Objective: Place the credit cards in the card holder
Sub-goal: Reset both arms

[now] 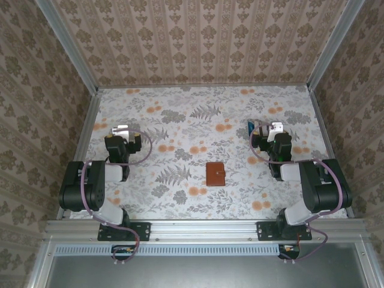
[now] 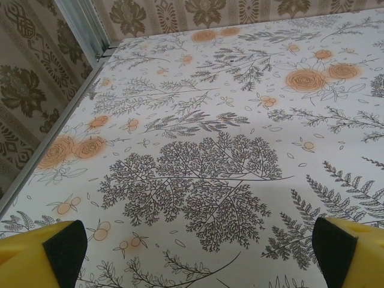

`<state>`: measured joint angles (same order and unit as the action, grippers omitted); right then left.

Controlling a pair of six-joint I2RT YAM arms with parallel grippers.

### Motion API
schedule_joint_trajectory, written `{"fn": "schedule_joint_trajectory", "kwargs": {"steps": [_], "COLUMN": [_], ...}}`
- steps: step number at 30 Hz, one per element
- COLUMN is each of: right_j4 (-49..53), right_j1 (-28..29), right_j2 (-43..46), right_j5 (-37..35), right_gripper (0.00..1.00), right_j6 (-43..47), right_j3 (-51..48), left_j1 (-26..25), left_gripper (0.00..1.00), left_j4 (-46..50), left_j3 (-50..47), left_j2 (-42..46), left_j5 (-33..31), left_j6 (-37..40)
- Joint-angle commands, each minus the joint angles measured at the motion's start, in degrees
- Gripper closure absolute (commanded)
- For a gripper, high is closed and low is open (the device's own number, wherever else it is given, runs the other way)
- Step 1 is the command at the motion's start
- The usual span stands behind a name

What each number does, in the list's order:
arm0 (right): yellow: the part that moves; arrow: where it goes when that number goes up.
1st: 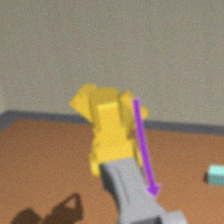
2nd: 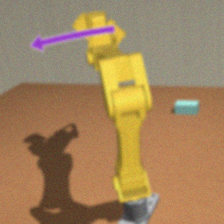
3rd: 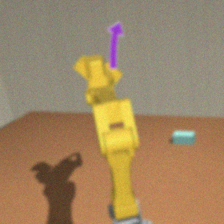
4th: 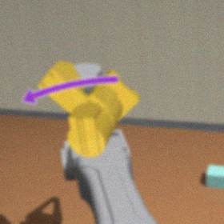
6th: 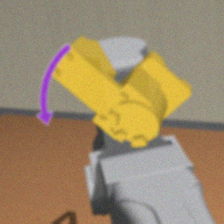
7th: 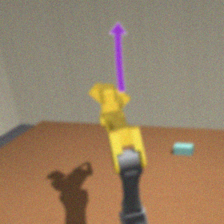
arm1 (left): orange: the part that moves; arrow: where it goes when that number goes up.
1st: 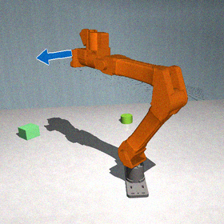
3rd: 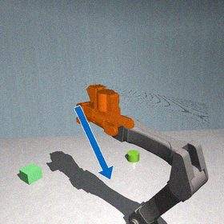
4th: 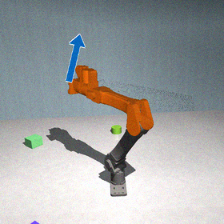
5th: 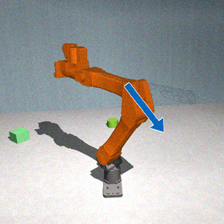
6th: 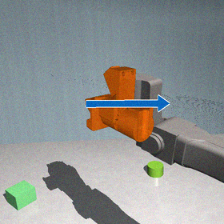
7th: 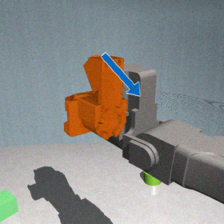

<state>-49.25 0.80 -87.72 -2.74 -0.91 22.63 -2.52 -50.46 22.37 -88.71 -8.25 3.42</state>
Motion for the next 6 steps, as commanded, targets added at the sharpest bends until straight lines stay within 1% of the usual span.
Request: {"fn": "schedule_joint_trajectory", "kwargs": {"steps": [1,6], "right_j4": [0.6,0.0], "right_j1": [0.3,0.3], "right_j2": [0.0,0.2], "right_j5": [-0.5,-0.6], "right_gripper": [0.00,0.00], "right_j6": [-0.7,-0.6], "right_j3": [0.9,0.6], "left_j1": [0.1,0.1], "left_gripper": [0.00,0.00], "left_j4": [0.1,0.0], "left_j3": [0.3,0.2], "left_j2": [0.6,0.5], "left_j5": [0.9,0.9], "left_j6": [-1.0,-1.1]}}
